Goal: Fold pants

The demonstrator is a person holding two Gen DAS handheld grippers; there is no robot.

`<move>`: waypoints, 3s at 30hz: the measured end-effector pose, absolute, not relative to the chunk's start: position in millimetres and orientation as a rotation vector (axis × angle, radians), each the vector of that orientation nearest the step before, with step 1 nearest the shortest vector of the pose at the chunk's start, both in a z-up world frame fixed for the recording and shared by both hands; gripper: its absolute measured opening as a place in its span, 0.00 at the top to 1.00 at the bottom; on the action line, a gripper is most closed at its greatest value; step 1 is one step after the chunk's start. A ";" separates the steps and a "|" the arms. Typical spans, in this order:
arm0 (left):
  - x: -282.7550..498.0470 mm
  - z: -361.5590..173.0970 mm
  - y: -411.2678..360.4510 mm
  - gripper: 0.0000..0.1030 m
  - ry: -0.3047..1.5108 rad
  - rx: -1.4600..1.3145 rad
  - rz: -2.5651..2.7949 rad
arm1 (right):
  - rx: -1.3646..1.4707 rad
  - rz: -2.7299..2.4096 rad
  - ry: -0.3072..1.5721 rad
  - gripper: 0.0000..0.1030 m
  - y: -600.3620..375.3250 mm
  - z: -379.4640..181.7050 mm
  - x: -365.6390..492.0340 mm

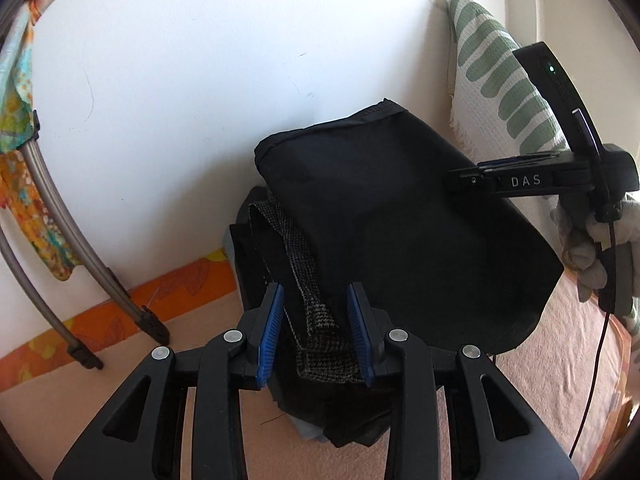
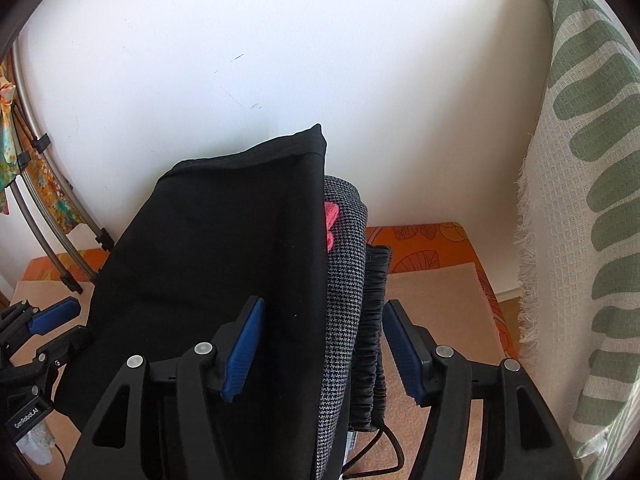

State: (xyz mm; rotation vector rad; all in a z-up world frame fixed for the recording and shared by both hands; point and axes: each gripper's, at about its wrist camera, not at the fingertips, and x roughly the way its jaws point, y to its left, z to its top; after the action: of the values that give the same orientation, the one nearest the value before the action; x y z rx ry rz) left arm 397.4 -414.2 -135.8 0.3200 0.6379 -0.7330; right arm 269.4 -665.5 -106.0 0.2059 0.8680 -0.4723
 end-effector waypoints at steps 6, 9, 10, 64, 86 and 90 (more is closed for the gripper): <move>369.6 -135.9 -383.9 0.70 0.704 0.308 -0.731 | 0.195 -0.523 0.877 0.36 -651.5 -100.0 250.1; 350.9 -128.1 -363.6 0.69 0.702 0.287 -0.723 | 0.208 -0.528 0.852 0.35 -638.3 -89.8 231.5; 344.7 -125.5 -356.1 0.69 0.709 0.270 -0.726 | 0.220 -0.522 0.840 0.35 -633.3 -85.4 224.3; 178.8 -109.2 -201.7 0.28 0.664 0.065 -0.592 | 0.116 -0.501 0.525 0.00 -344.1 -63.7 47.6; 174.8 -113.6 -195.8 0.03 0.650 0.053 -0.559 | 0.137 -0.509 0.515 0.00 -343.8 -61.1 47.3; 173.8 -112.4 -195.2 0.03 0.644 0.059 -0.556 | 0.144 -0.509 0.513 0.00 -344.9 -61.4 47.8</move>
State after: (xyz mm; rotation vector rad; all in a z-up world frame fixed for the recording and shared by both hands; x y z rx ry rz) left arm 173.8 -195.2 -112.4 0.0588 0.6442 -0.5564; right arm 47.8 -344.9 -61.4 0.1436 0.5127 -0.5090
